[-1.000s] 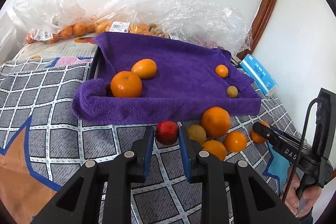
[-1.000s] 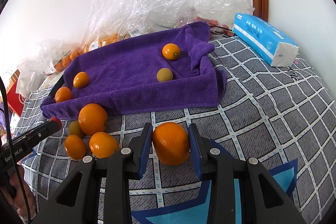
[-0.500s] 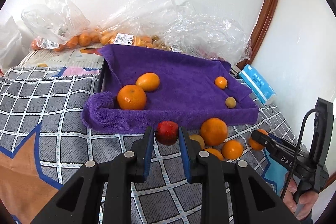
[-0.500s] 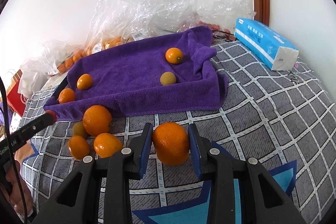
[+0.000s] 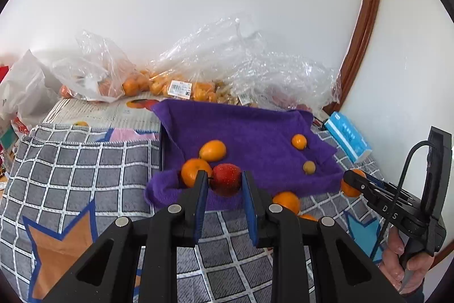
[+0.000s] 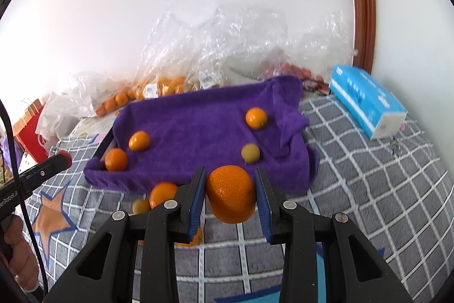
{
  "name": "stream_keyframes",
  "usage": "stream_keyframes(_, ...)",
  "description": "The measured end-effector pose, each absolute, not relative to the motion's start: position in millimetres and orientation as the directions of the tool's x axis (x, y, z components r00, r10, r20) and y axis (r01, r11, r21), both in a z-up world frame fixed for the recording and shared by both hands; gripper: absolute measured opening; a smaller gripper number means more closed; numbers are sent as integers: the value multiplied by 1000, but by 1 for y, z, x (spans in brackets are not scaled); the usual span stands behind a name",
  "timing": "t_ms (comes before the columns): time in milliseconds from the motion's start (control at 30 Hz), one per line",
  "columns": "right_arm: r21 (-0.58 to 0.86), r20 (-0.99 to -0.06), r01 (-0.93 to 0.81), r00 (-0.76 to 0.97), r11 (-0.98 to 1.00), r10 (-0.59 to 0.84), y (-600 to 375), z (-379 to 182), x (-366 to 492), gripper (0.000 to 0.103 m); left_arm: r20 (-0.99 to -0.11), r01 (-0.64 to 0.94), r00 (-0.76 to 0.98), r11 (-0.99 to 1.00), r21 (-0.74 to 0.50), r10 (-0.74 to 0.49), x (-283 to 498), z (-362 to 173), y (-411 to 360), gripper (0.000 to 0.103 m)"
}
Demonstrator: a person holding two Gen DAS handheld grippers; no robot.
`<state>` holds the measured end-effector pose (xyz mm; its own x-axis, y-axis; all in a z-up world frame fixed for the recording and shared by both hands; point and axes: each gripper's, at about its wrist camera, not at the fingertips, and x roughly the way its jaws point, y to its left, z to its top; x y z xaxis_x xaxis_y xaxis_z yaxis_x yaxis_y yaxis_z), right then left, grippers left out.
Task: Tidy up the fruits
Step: 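Grasp the small red fruit with the left tool while the right tool lifts the orange, then carry the red fruit over the towel with the left tool while the right tool carries the orange there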
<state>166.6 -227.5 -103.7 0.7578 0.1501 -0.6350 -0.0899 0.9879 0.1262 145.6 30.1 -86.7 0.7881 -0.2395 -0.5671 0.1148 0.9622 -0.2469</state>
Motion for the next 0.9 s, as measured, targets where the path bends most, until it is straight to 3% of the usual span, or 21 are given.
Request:
stream_keyframes(467, 134, -581, -97, 799, 986, 157, -216, -77, 211, 34, -509, 98, 831, 959, -267, -226, 194, -57, 35, 23)
stream_keyframes(900, 192, -588, -94, 786, 977, 191, -222, -108, 258, 34, -548, 90, 796, 945, -314, -258, 229, -102, 35, 23)
